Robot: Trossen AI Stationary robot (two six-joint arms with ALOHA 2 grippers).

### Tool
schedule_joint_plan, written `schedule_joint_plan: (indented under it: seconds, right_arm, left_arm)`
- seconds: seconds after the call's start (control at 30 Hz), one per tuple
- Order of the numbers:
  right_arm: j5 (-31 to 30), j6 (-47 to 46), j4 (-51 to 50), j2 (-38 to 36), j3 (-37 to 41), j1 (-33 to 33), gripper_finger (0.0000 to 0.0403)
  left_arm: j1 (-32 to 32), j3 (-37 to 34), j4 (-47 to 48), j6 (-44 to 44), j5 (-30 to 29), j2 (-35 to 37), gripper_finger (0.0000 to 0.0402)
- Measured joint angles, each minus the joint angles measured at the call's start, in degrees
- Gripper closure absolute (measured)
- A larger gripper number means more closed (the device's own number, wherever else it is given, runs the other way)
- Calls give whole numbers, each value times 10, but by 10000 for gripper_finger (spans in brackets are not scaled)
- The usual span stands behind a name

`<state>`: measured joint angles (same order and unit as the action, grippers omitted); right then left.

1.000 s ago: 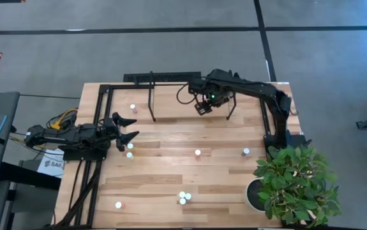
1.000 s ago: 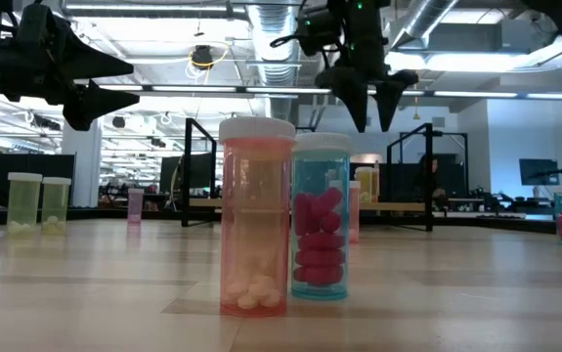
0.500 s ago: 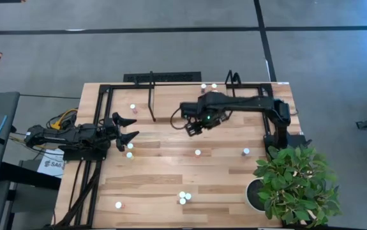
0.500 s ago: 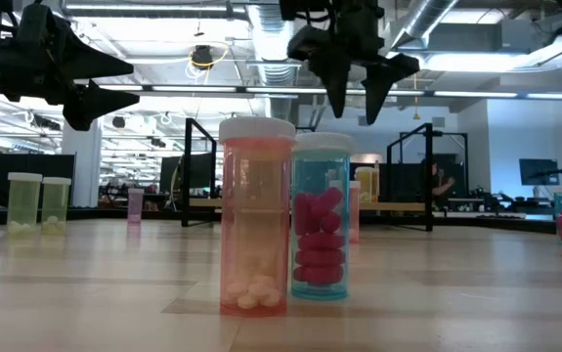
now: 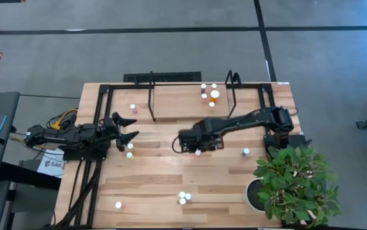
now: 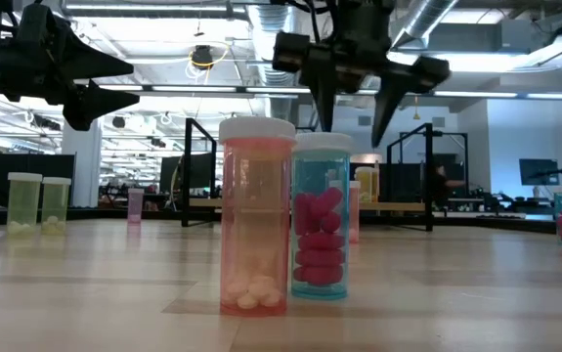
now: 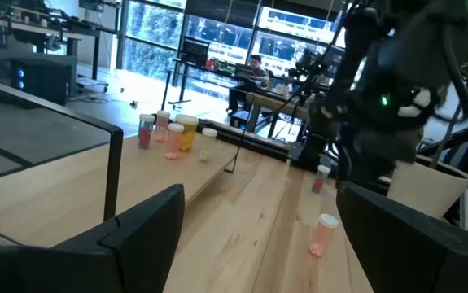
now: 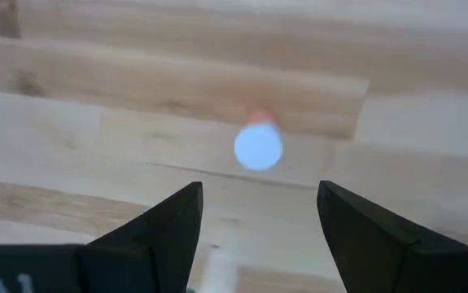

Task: Pick and place medicine bottles onto shelf by color
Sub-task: Put the pink pill bottle on the shelf

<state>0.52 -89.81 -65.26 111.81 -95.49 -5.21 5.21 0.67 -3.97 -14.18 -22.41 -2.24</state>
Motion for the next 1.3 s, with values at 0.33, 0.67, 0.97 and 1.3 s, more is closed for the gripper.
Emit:
schedule_joint_plan:
  seconds: [0.33,0.67,0.97,1.3]
  right_arm:
    - [0,-23,139,1,103,-4,138]
    - [-9,-18,175,0,136,-3,141]
    - [-19,-12,174,0,136,-2,210]
    - [-18,-12,173,0,135,-2,286]
  left_arm:
    - [0,0,0,0,0,0,90]
    - [0,0,0,0,0,0,90]
    - [0,0,0,0,0,0,90]
    - [0,0,0,0,0,0,90]
